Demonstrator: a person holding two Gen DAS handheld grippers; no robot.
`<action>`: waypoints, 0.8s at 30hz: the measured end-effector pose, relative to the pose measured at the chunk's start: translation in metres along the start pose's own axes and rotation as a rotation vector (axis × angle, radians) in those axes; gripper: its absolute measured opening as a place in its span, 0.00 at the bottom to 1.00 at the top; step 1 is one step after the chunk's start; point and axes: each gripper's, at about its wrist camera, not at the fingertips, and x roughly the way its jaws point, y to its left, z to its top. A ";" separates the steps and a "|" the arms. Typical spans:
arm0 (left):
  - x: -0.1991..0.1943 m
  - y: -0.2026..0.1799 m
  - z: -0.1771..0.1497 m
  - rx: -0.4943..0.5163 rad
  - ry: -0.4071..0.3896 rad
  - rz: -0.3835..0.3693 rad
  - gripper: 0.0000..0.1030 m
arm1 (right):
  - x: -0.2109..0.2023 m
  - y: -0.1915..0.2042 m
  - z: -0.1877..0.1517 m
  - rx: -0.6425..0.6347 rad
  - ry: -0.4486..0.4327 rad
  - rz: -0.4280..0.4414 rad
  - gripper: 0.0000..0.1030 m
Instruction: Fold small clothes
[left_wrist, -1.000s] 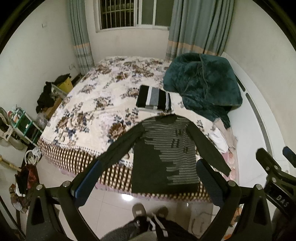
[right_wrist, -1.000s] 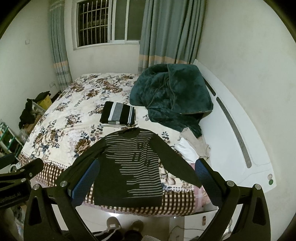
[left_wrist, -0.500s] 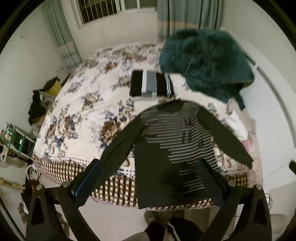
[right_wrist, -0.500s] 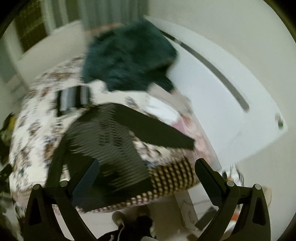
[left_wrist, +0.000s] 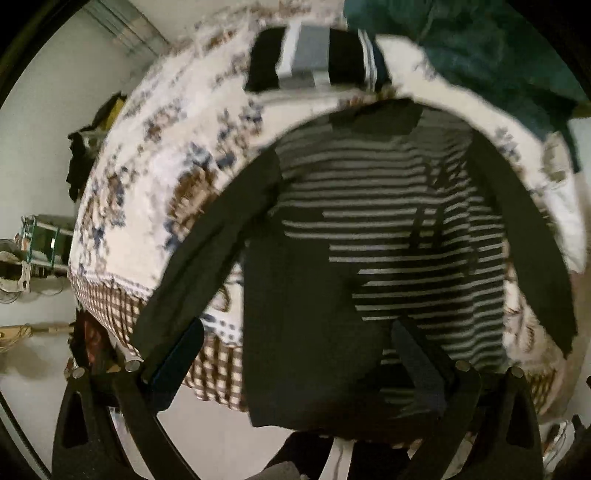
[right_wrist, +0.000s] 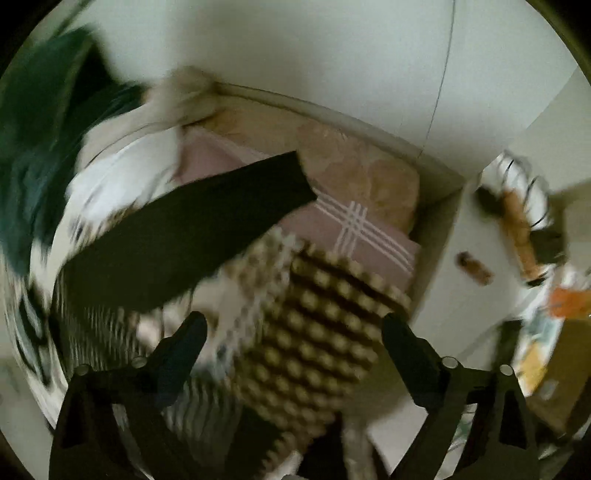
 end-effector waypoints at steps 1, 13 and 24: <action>0.015 -0.008 0.004 0.001 0.028 0.008 1.00 | 0.017 -0.002 0.007 0.037 0.005 0.009 0.89; 0.155 -0.039 0.031 -0.131 0.206 0.025 1.00 | 0.177 -0.001 0.080 0.433 -0.048 0.118 0.30; 0.170 0.010 0.035 -0.205 0.090 -0.057 1.00 | 0.081 0.162 0.064 -0.077 -0.299 0.049 0.10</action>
